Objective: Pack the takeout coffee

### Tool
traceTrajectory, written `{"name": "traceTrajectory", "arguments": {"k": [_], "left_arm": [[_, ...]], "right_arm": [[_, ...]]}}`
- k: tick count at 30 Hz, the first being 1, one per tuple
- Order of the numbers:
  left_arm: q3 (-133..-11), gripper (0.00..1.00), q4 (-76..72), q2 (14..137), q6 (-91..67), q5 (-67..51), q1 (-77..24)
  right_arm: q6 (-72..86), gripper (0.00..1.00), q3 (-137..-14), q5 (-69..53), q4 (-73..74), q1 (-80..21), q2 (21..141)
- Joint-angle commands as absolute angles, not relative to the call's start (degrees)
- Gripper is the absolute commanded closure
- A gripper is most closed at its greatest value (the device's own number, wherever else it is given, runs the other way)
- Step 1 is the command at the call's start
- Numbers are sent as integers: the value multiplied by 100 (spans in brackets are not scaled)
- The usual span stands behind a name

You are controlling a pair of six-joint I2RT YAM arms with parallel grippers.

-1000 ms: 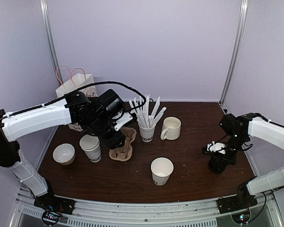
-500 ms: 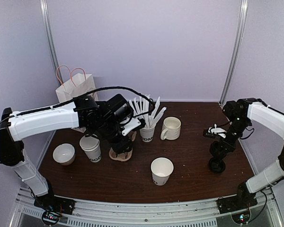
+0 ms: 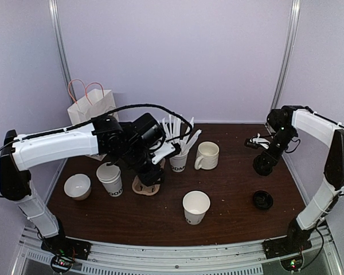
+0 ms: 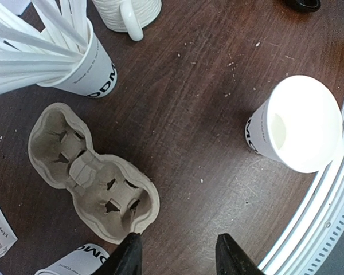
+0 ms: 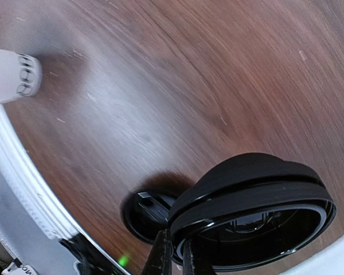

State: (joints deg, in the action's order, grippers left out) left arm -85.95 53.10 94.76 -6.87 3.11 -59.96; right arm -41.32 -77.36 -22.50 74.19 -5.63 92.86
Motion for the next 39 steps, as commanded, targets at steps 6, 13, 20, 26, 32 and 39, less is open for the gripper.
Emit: {"name": "traceTrajectory", "arguments": {"k": [6,13,20,26,32,39], "left_arm": [[-8211,41,2135,9310,-804,152,-6512],[-9083,30,710,10394,-1711,278,-6603],[-9600,29,-179,11239,-2517,68,-6620],[-10194,30,-330,11800,-2851,-255,-6637],[-10705,31,-405,12256,-3098,-606,-6650],[-11091,34,-175,12568,-3210,-725,-6660]], "right_arm": [[-4400,100,-8222,-5078,8030,-395,8855],[-4756,100,-7894,-6363,8450,-400,8510],[-4771,100,-7623,-6435,8356,-413,8284],[-4717,100,-7453,-6344,8184,-467,8132],[-4703,100,-7350,-6260,8113,-506,8001],[-4680,100,-7305,-6359,8109,-514,7863]]}}
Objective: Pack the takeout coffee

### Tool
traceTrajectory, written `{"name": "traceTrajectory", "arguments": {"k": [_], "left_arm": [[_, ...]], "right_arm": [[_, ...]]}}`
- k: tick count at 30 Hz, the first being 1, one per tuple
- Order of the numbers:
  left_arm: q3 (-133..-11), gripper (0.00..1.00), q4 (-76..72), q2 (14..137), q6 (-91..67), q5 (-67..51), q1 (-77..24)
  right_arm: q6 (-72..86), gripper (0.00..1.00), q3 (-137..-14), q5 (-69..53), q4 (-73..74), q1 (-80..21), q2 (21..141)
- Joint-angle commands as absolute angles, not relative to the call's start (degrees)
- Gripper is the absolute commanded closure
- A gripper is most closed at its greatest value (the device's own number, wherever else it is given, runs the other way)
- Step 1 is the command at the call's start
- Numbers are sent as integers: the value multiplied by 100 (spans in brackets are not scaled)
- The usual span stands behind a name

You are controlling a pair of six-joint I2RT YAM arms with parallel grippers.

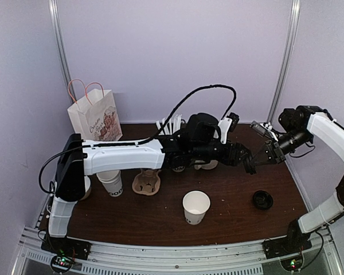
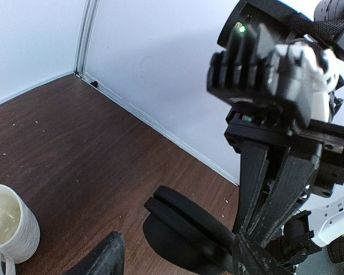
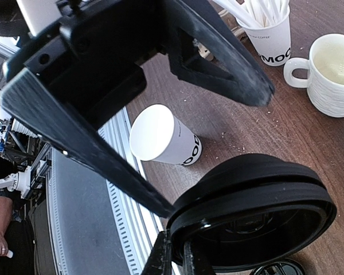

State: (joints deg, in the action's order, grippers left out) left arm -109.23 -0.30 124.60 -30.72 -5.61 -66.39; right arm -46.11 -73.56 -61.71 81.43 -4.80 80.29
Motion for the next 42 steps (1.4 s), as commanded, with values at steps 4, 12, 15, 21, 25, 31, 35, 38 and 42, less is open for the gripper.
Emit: {"name": "traceTrajectory", "arguments": {"k": [4,12,15,21,25,31,35,38,42], "left_arm": [[-11036,35,-167,12577,-3234,-720,-6662],[-11099,36,48,12683,-3222,-518,-6661],[-11118,36,211,12729,-3179,-409,-6662],[-11199,36,383,12841,-3052,-185,-6653],[-11412,36,644,12995,-3037,-121,-6629],[-11464,36,617,13025,-2900,83,-6606],[-11345,36,372,12888,-2752,65,-6586],[-11121,36,92,12687,-2582,-88,-6587],[-10395,34,-601,12153,-2117,-354,-6590]], "right_arm": [[-4643,100,-7286,-6404,8064,-510,7840],[-4555,100,-7386,-6387,8007,-510,7800],[-4511,100,-7437,-6336,7977,-495,7730],[-4491,100,-7483,-6238,7984,-391,7694],[-4508,100,-7551,-6269,8024,-207,7699],[-4572,100,-7639,-6184,8142,-81,7704],[-4428,100,-7497,-5982,7944,-79,7655],[-4341,100,-7346,-5980,7734,-79,7576],[-4265,100,-7300,-6306,7611,-79,7533]]}}
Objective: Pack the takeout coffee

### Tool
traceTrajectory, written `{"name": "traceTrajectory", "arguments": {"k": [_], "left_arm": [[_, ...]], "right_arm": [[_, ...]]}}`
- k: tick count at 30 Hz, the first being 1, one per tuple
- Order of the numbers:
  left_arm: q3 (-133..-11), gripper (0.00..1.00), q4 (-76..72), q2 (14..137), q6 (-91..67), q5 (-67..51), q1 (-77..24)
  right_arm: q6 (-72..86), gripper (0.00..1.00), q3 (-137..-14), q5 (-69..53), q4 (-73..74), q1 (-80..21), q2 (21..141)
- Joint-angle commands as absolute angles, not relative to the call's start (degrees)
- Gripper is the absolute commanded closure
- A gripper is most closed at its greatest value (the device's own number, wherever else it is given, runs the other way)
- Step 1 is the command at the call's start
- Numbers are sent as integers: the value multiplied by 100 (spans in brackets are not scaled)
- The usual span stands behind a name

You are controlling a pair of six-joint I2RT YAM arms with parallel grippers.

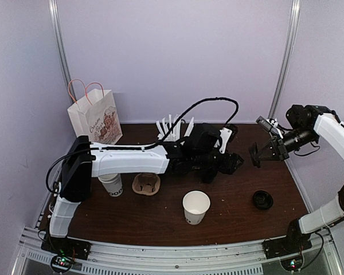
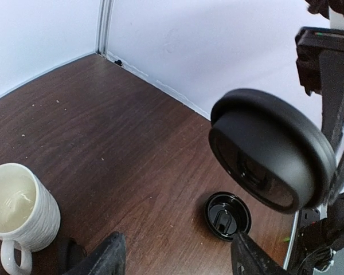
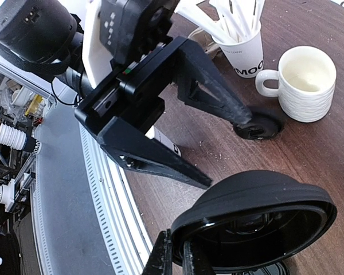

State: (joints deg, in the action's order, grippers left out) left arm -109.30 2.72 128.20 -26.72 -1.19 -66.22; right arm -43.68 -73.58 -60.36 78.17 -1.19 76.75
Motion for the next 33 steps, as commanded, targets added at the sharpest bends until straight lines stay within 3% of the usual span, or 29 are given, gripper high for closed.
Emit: {"name": "traceTrajectory", "arguments": {"k": [1,5,7,8,14,22,33], "left_arm": [[-10129,33,-799,11938,-1902,-441,-6592],[-8754,26,-1660,11042,-568,-1194,-6591],[-8318,5,-1671,10618,-104,-1318,-6588],[-8171,3,-1617,10444,30,-1262,-6586],[-7674,2,-1959,10030,625,-1521,-6532],[-7185,2,-3604,10184,579,-1677,-6526],[-6922,5,-5274,10675,527,-1066,-6560]], "right_arm": [[-4263,100,-7318,-6490,7604,-79,7532],[-4574,100,-7409,-7378,7808,-107,7584],[-4934,100,-7537,-7763,8115,-209,7684],[-5189,100,-7638,-7885,8471,-296,7754],[-6933,100,-8329,-8310,10292,-877,8353],[-6742,100,-8694,-8315,10311,-1733,8444],[-6618,100,-8807,-8395,10302,-1900,8558]]}}
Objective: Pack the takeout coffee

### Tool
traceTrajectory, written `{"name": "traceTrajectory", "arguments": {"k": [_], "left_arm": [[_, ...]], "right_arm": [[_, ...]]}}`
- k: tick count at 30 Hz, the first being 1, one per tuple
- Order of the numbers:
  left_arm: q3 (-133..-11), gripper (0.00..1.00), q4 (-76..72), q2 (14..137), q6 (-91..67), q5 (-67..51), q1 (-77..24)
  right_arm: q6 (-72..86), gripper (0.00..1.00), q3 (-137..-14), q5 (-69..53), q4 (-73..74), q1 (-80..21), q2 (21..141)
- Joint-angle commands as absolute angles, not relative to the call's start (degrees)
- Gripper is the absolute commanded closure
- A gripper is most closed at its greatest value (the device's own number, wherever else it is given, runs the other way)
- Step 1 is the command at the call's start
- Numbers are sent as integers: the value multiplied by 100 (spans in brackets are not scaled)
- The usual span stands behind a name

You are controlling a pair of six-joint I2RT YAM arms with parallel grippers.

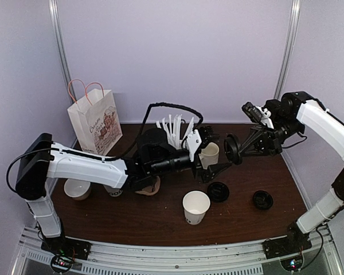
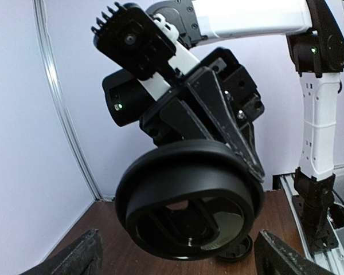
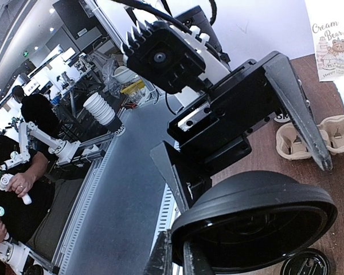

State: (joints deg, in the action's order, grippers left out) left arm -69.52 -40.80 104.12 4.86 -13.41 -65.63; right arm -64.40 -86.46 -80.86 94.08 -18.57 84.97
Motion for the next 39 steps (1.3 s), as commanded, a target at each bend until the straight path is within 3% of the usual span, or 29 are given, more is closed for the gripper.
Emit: {"name": "traceTrajectory", "arguments": {"k": [1,12,21,39], "left_arm": [[-6951,6,-5345,10727,535,-1075,-6571],[-6880,11,-5722,10861,619,-1100,-6697],[-6732,7,-6045,10945,854,-931,-6851],[-6964,19,-6117,11222,714,-467,-6899]], "right_arm": [[-6606,100,-8809,-8394,10301,-1905,8568],[-6599,100,-8815,-8362,10306,-1907,8618],[-6566,100,-8851,-8333,10302,-1907,8666],[-6565,100,-8852,-8327,10303,-1907,8667]]}}
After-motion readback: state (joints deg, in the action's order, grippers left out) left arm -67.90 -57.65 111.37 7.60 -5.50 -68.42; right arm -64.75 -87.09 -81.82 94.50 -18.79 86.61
